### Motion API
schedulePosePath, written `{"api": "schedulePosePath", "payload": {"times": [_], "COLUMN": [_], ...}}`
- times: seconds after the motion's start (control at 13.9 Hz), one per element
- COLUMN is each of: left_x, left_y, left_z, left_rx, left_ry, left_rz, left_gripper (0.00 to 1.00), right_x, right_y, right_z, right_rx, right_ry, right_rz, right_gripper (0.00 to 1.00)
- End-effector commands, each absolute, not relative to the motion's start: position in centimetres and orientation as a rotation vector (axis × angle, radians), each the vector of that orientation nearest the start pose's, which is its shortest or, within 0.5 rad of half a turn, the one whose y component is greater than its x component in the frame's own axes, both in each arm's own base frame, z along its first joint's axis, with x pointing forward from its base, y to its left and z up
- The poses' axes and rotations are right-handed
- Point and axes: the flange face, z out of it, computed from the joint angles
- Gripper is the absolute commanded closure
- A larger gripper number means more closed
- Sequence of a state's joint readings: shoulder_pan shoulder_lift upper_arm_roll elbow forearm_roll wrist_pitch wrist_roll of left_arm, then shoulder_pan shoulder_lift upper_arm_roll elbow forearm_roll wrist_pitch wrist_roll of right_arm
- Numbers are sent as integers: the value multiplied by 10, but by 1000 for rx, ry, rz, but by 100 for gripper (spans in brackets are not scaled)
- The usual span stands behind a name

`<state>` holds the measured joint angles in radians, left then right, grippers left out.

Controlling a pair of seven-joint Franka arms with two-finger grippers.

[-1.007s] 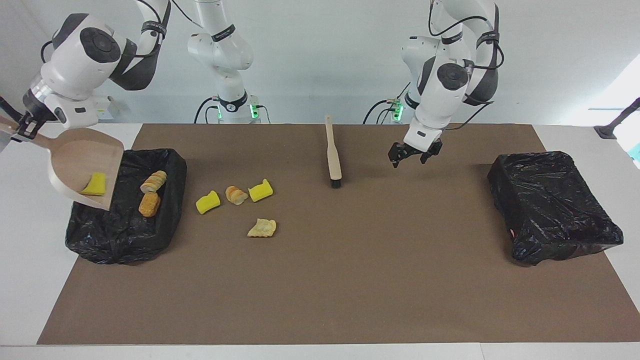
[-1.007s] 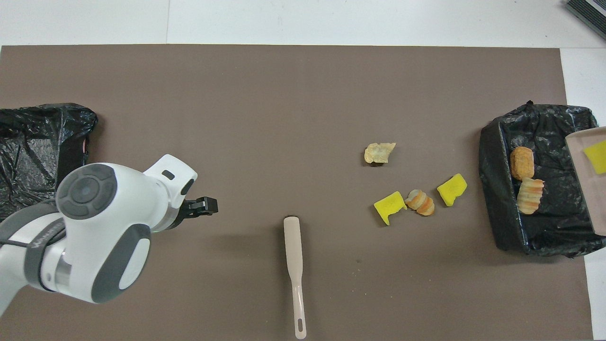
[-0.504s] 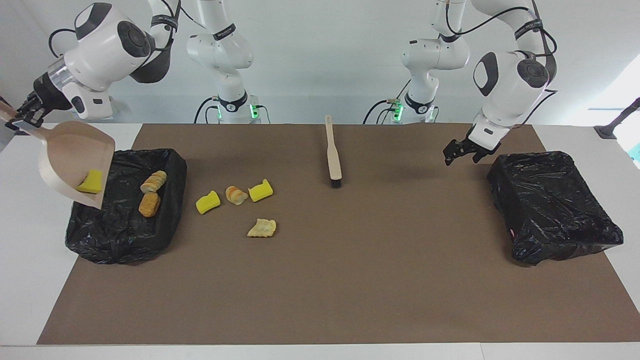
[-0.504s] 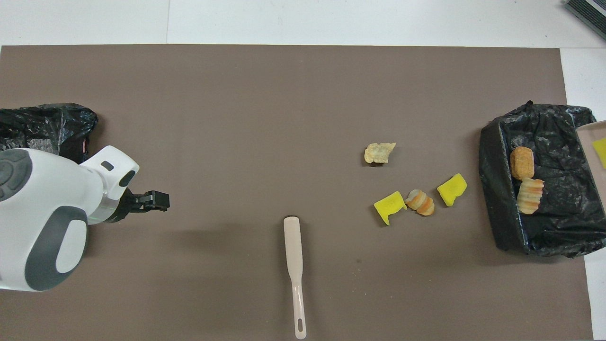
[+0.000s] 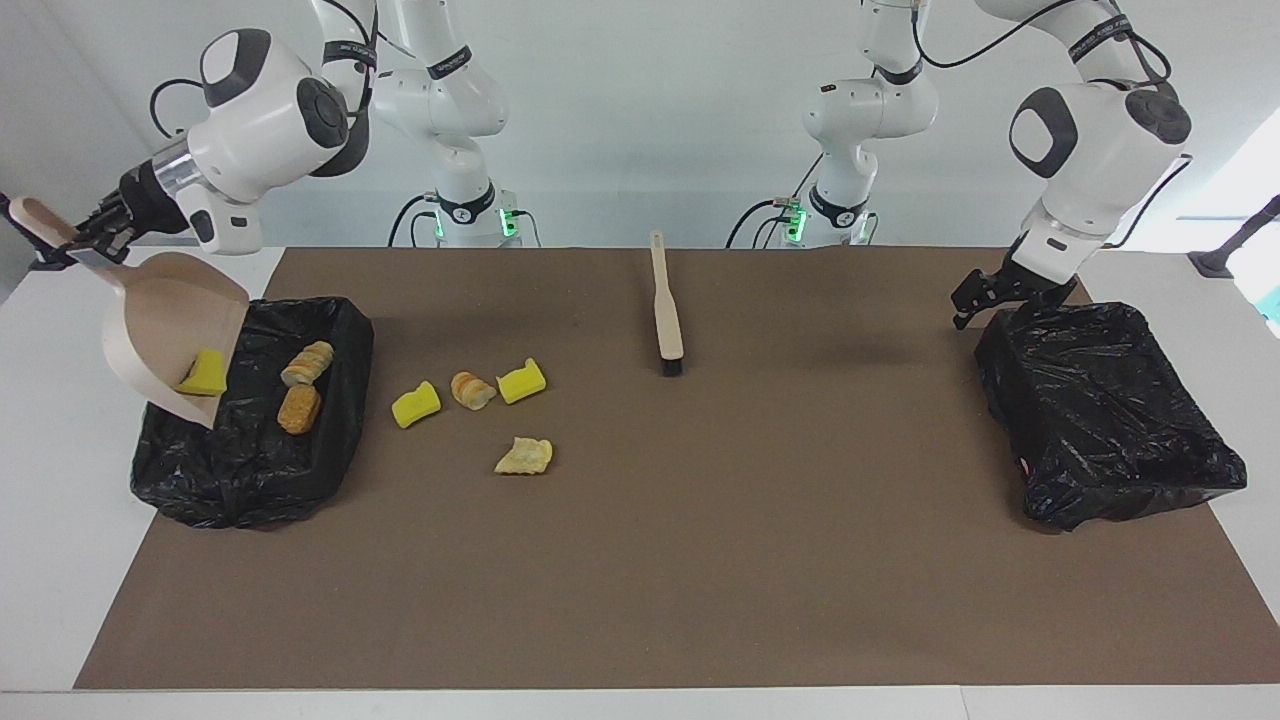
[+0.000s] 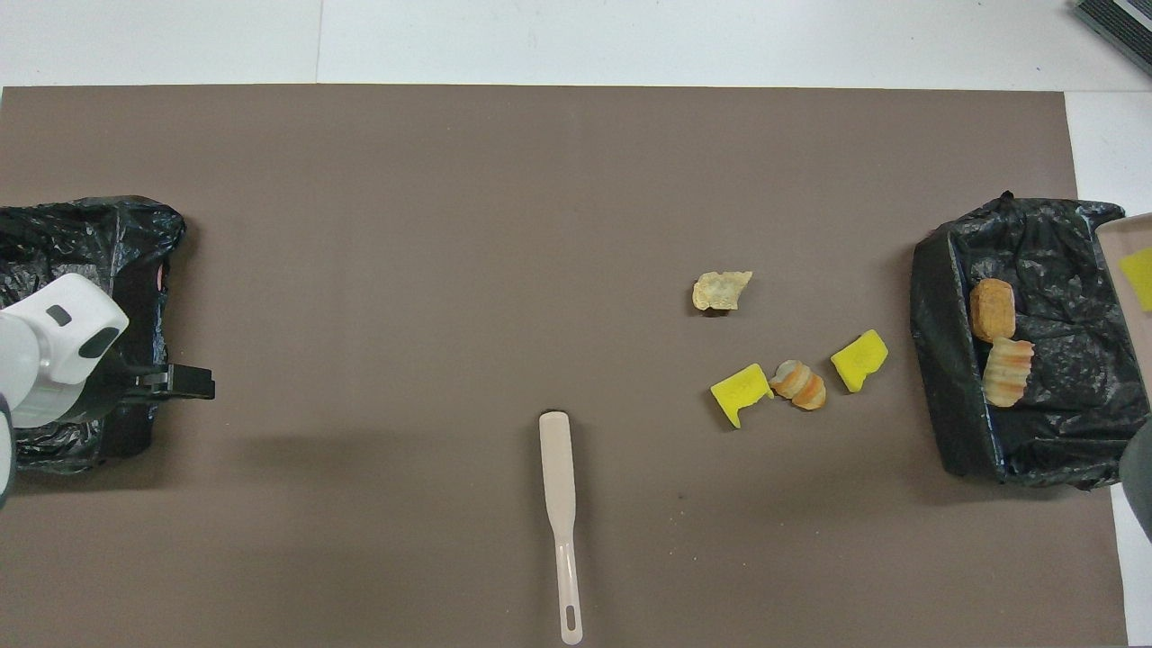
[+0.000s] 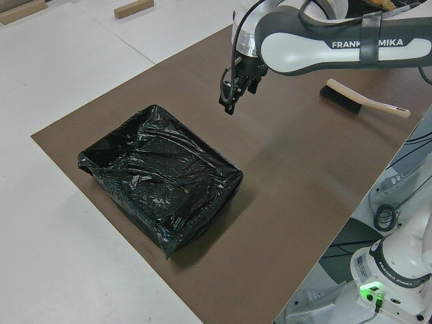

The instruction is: Sweep and dump trash in bin

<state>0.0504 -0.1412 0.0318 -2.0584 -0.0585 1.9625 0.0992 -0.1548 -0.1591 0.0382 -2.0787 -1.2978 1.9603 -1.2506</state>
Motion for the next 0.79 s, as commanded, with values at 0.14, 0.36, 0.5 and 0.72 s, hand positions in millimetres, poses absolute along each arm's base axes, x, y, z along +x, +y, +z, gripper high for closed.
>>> {"api": "schedulePosePath", "payload": {"times": [0.14,0.36,0.5,0.72], "left_x": [534,528,523,523], "left_y": [34,19,6,-5], "left_z": [591,621,634,652], "left_rx": [-3184,-3179,-3173,-3157], "left_ry": [48,97,136,161], "left_rz": [-35,-32,-13,-59], "left_gripper": [0,0,0,0], "right_x": [514,516,513,509], "right_y": [-125,-128,-130,-136], "right_z": [574,594,591,579], "right_rx": [1240,1207,1280,1466], "right_ry": [1521,1560,1585,1639], "right_rz": [-917,-944,-909,-804], "right_gripper": [100,100,100,100]}}
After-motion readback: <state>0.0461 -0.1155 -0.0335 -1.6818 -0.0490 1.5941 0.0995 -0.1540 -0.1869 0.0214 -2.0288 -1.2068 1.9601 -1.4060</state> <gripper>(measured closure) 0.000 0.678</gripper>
